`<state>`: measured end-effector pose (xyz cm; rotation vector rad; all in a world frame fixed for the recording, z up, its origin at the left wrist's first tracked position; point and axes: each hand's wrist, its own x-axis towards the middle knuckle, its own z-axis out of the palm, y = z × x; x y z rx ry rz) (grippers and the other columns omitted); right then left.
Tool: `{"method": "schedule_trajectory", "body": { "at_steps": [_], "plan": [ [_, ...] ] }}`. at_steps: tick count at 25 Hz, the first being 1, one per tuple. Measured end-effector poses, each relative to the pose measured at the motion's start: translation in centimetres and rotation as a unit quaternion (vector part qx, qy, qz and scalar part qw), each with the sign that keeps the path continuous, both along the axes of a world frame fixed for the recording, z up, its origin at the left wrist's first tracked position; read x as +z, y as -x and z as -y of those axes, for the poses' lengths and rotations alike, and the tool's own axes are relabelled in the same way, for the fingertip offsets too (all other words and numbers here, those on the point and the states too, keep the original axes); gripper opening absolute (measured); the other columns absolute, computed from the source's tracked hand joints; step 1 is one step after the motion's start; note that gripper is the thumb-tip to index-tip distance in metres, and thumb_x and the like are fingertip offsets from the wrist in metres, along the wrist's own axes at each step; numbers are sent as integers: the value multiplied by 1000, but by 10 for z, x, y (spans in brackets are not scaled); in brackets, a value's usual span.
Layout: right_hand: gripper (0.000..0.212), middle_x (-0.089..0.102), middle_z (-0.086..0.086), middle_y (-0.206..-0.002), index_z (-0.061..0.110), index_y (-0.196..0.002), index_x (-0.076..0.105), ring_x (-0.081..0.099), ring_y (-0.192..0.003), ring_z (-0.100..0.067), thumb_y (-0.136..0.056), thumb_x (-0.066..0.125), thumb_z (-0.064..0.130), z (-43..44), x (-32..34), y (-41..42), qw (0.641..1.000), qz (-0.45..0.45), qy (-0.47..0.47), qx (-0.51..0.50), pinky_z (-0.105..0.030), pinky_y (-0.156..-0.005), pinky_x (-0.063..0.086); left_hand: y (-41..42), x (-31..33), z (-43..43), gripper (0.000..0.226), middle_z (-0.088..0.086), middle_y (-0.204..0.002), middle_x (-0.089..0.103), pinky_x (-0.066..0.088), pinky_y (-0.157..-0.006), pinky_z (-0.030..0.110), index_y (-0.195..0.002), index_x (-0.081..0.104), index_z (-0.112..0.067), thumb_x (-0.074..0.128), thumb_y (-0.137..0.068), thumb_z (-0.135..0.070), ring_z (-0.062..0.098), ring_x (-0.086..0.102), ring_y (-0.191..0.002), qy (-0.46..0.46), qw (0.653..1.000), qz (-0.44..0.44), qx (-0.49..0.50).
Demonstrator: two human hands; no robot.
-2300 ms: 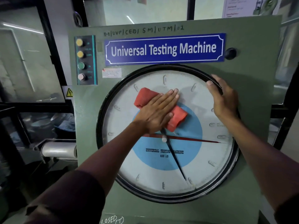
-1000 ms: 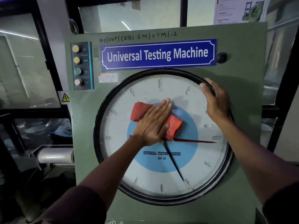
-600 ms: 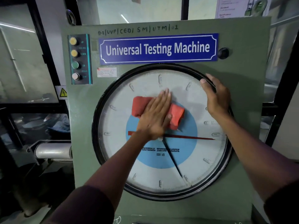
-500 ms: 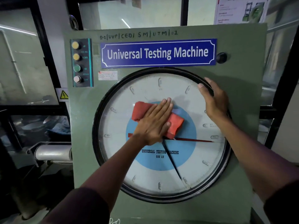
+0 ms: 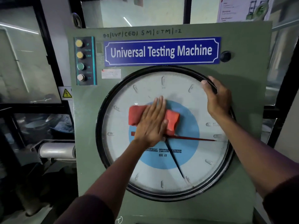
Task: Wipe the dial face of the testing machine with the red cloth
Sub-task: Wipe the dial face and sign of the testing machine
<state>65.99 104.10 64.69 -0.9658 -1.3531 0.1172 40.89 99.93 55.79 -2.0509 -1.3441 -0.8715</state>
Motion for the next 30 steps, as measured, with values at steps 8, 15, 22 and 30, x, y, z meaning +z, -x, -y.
{"method": "schedule_trajectory", "body": {
  "at_steps": [8,15,22,30],
  "plan": [
    [68,73,-2,-134,21,-139,68,65,-123,-15,-91,56,67,-3,-2,-1,1000,-11,7,9,-35,-107,50,17,76,-31,64,8,-176,4,7,-132,39,-167,8,-10,28,-112,-36,19,2,-163,-45,999,-29,7],
    [71,71,8,-130,26,-141,66,65,-122,-13,-86,55,69,8,1,-8,998,-15,44,42,-40,-104,53,34,83,-32,68,7,-176,2,7,-132,43,-166,17,-10,32,-109,-45,19,1,-163,-45,994,-77,-66],
    [70,68,12,-130,31,-141,65,67,-119,-16,-83,58,69,6,1,-9,996,-38,51,67,-59,-94,58,59,88,-39,55,16,-169,29,16,-131,45,-129,69,-12,44,-106,-55,30,28,-158,-134,972,-178,-78],
    [70,71,-1,-134,40,-142,61,57,-93,-19,-82,57,74,2,-2,-10,995,-31,61,76,-54,-87,57,75,76,-39,75,9,-173,20,14,-131,47,-164,30,-15,35,-104,-60,25,16,-162,-129,966,-212,-76]
  ]
}}
